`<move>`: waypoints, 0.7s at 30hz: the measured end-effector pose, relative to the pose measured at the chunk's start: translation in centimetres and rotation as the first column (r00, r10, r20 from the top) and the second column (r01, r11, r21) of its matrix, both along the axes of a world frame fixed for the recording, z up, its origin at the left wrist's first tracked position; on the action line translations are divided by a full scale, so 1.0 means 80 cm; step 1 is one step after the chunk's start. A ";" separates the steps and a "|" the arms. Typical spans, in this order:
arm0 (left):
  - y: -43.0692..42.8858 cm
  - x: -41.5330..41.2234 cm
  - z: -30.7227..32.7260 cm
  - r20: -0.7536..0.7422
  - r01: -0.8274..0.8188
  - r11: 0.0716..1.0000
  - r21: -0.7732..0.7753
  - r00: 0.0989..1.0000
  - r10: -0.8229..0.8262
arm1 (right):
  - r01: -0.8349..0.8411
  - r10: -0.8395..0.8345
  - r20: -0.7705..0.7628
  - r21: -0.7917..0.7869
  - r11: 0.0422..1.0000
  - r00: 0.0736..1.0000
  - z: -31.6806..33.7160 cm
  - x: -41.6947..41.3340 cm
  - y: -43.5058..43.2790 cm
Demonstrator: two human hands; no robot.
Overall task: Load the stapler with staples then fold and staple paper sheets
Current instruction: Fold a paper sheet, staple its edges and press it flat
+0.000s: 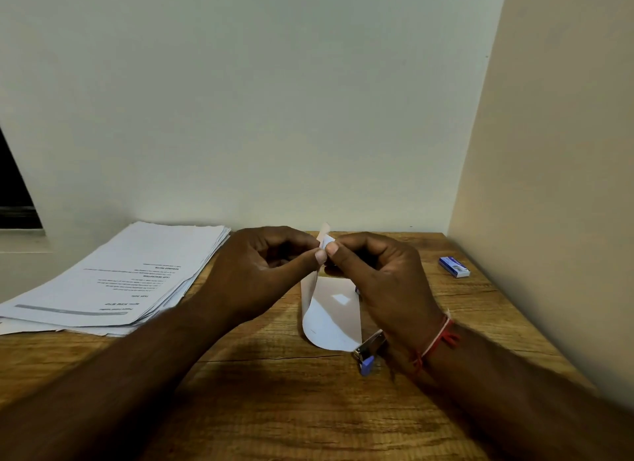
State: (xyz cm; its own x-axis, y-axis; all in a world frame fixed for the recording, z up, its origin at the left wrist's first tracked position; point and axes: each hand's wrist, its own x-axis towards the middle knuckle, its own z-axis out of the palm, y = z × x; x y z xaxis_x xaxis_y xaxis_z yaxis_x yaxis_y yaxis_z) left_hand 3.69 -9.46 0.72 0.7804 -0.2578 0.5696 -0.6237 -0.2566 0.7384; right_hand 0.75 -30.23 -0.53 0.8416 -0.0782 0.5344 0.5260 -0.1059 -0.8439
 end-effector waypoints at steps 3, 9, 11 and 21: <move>-0.003 0.001 -0.002 -0.016 -0.033 0.999 -0.022 0.999 0.033 | 0.019 -0.020 -0.017 -0.038 0.999 1.000 0.000 0.001 0.002; -0.006 0.003 -0.003 -0.090 -0.096 0.990 -0.107 0.992 0.086 | 0.040 -0.040 -0.059 0.003 0.999 0.997 -0.001 0.001 0.002; -0.007 0.002 -0.002 -0.104 -0.098 0.986 -0.133 0.991 0.084 | 0.041 -0.040 -0.067 0.013 0.999 0.997 0.000 0.000 0.002; -0.011 -0.002 0.001 -0.099 -0.084 0.985 -0.149 0.993 0.069 | 0.047 -0.046 -0.071 0.021 0.999 0.996 0.002 0.000 0.000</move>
